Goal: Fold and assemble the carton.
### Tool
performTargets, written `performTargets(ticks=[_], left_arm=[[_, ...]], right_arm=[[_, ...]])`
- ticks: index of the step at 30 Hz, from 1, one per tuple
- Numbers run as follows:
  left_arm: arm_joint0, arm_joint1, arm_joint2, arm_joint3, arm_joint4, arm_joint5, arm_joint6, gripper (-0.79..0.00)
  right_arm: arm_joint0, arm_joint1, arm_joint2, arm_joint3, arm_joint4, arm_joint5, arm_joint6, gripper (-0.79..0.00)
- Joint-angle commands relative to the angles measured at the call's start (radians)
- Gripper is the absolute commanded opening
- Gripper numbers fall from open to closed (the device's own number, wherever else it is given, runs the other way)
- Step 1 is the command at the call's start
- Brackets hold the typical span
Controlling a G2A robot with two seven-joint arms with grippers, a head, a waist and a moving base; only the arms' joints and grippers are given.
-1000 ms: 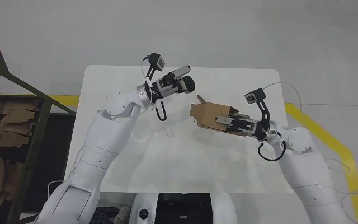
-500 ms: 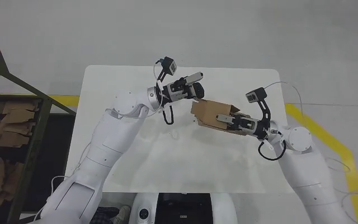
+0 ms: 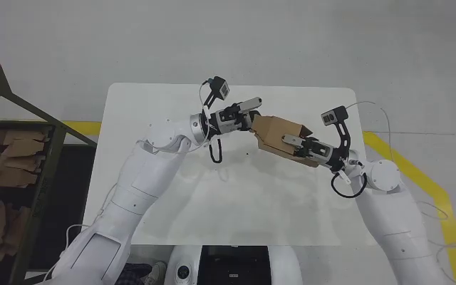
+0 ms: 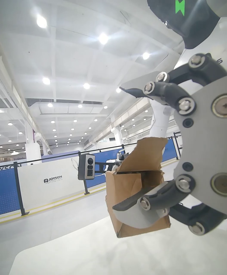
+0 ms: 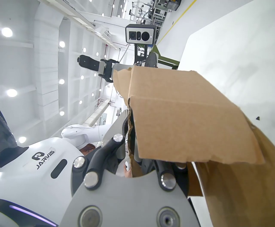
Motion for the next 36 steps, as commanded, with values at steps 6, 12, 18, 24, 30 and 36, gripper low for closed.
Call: performTargets(ticks=[6,12,18,24,30,36], left_arm=[[-0.007,-0.004,0.018,0.002,-0.004,0.001,-0.003,0.0],[-0.019,-0.008,0.034,0.013,-0.005,0.0,-0.004,0.0],[-0.03,-0.01,0.036,0.026,-0.001,-0.006,0.002,0.0],[-0.015,0.003,-0.01,0.004,0.065,-0.015,0.036,0.0],[0.02,0.025,-0.059,-0.072,0.256,0.028,0.098,0.0],[0.032,0.041,-0.062,-0.134,0.406,0.079,0.066,0.0]], right_arm=[[0.002,0.001,0.004,0.005,0.009,0.002,0.01,-0.785],[0.002,0.001,0.001,0.006,0.011,0.003,0.013,-0.785],[0.002,0.001,0.0,0.007,0.012,0.006,0.013,-0.785],[0.007,0.003,0.011,0.018,0.013,0.001,0.006,-0.785],[0.009,0.006,0.027,0.023,0.002,0.004,-0.002,-0.785],[0.012,0.009,0.028,0.027,-0.038,0.025,-0.008,-0.785]])
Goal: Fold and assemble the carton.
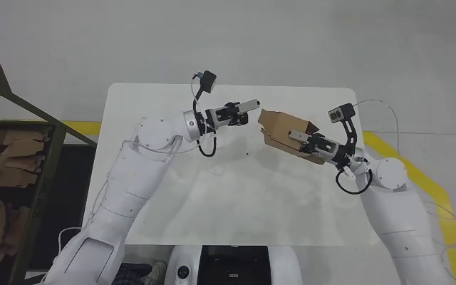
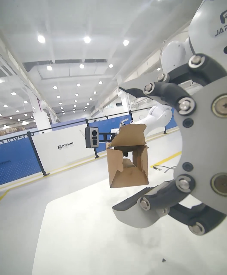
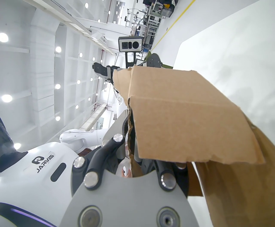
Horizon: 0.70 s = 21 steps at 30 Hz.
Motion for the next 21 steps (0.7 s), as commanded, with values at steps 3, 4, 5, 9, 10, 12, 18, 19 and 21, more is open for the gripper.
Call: performTargets(ticks=[3,4,5,9,10,12,18,19,21], left_arm=[[-0.01,0.005,0.015,-0.022,0.08,0.031,-0.018,0.0],[-0.014,0.005,0.019,-0.024,0.093,0.036,-0.018,0.0],[-0.02,0.006,0.024,-0.026,0.113,0.042,-0.021,0.0],[-0.042,0.008,0.05,-0.029,0.195,0.073,-0.027,0.0],[-0.047,0.008,0.057,-0.03,0.211,0.081,-0.03,0.0],[-0.055,0.008,0.07,-0.029,0.234,0.093,-0.033,0.0],[-0.058,0.009,0.088,-0.027,0.274,0.11,-0.03,0.0],[-0.058,0.009,0.088,-0.026,0.277,0.113,-0.03,0.0],[-0.057,0.01,0.09,-0.024,0.287,0.119,-0.031,0.0]], right_arm=[[0.004,0.001,-0.007,-0.001,-0.035,0.01,0.004,-0.785],[0.004,0.002,-0.009,-0.002,-0.041,0.011,0.002,-0.785],[0.004,0.002,-0.011,-0.002,-0.045,0.012,0.002,-0.785],[0.005,0.002,-0.013,-0.004,-0.057,0.016,-0.004,-0.785],[0.005,0.003,-0.013,-0.005,-0.057,0.016,-0.004,-0.785],[0.004,0.003,-0.012,-0.006,-0.056,0.015,-0.005,-0.785],[0.002,0.004,-0.008,-0.008,-0.047,0.016,-0.003,-0.785],[0.002,0.005,-0.008,-0.008,-0.044,0.016,-0.001,-0.785],[0.001,0.005,-0.006,-0.009,-0.035,0.016,0.003,-0.785]])
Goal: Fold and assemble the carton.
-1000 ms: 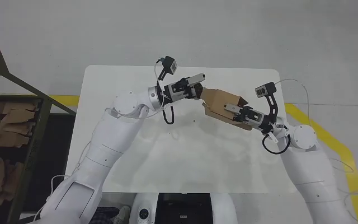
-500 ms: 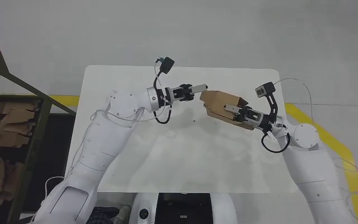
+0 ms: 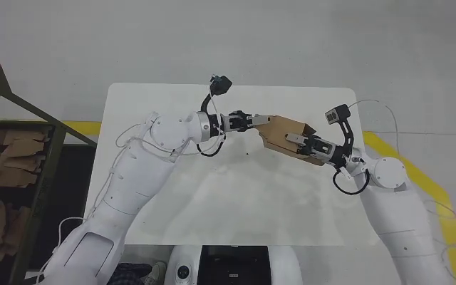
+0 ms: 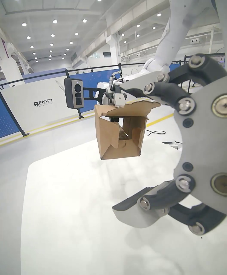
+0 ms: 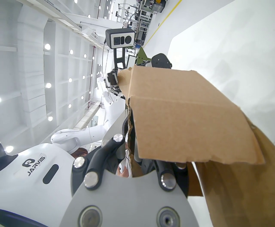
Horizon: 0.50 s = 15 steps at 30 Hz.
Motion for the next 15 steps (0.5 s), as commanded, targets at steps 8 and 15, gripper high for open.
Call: performTargets(ticks=[8,15], left_arm=[[0.006,0.002,0.005,0.013,0.003,0.01,0.001,0.0],[0.007,0.002,0.016,0.018,-0.003,0.014,0.004,0.0]], right_arm=[[-0.009,0.003,0.01,-0.016,0.035,-0.009,0.027,-0.785],[-0.015,0.005,0.016,-0.026,0.051,-0.016,0.04,-0.785]])
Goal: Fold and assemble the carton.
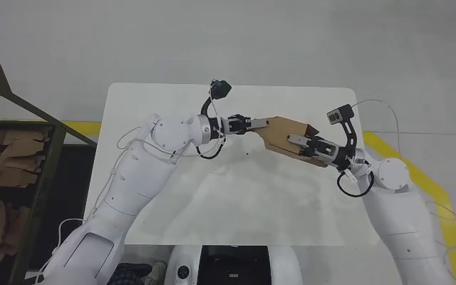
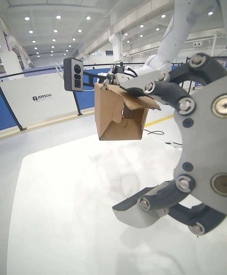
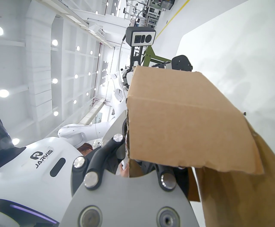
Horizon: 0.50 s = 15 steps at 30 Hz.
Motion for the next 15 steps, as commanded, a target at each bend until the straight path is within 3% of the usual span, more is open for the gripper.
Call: performTargets(ticks=[1,15], left_arm=[[0.0,-0.001,0.004,0.0,-0.005,0.0,0.001,0.0],[-0.001,-0.003,0.014,0.011,-0.042,-0.012,0.019,0.0]], right_arm=[[-0.001,0.0,0.001,-0.001,0.007,0.0,0.002,-0.785],[0.002,0.0,0.005,0.011,0.095,0.015,0.037,-0.785]])
